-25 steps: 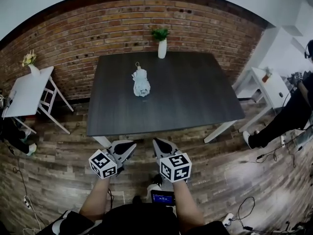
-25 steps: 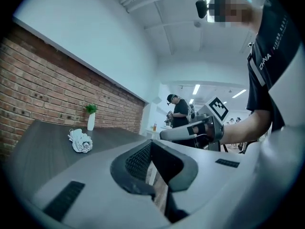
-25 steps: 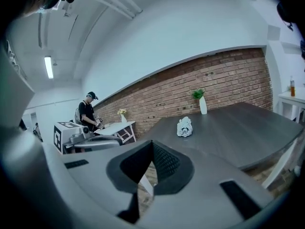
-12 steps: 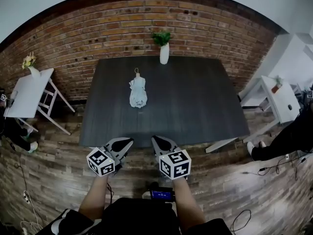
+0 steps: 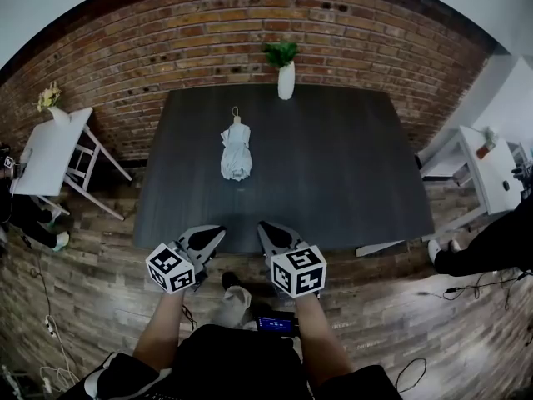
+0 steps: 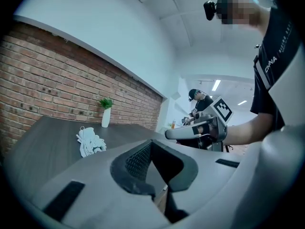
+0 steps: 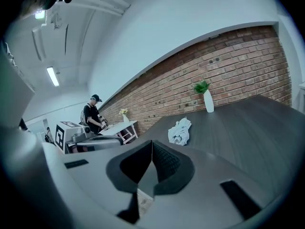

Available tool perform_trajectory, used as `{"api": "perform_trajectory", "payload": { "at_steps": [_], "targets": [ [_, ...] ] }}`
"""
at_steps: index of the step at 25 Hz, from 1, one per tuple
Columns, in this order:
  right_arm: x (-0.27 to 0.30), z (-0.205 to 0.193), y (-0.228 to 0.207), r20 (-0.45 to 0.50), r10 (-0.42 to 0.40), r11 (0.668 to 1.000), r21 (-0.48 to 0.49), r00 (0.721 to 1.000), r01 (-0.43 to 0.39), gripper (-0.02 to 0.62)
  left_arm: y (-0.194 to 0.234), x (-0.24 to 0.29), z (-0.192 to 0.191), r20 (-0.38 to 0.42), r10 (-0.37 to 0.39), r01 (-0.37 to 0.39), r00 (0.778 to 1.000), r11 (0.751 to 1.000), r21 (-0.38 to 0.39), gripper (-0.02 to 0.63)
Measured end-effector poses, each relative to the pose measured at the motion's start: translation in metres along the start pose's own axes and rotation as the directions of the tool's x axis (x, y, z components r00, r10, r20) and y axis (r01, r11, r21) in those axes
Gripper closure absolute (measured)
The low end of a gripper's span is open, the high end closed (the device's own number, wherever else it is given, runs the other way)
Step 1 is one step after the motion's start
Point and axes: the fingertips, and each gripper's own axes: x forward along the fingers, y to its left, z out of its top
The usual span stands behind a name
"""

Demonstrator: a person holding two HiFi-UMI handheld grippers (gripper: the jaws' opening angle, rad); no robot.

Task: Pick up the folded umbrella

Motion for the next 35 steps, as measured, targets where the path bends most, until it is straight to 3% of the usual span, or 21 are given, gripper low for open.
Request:
{"api": "perform_trajectory", "payload": {
  "at_steps": [6,13,21,28,35],
  "targets": [
    [0.029,0.021,-0.031,0.019,-0.052,0.999,0.001,0.998,0.052,0.586,0.045,0.028,0.006,-0.004,0.002,-0.002,1.0,1.0,-0.016,0.604],
    [0.079,0.066,-0.063,0.037,-0.067,0.998,0.015,0.997,0.066,0.586,0.1,0.068,0.032,0.003,-0.045,0.045,0.999,0.999,-0.008,0.604],
    [0.122,0.084,-0.082,0.019,-0.099,0.995,0.013,0.995,0.098,0.586,0.147,0.092,0.043,0.009,-0.081,0.081,0.997,0.996,-0.029,0.604],
    [0.136,0.091,-0.099,0.01,-0.099,0.995,0.029,0.995,0.099,0.585,0.164,0.106,0.039,-0.005,-0.074,0.073,0.997,0.996,-0.06,0.604],
    [0.144,0.104,-0.117,-0.008,-0.037,0.999,0.012,0.999,0.037,0.585,0.174,0.123,0.042,-0.001,0.002,-0.002,1.0,0.996,-0.089,0.604]
  ]
}}
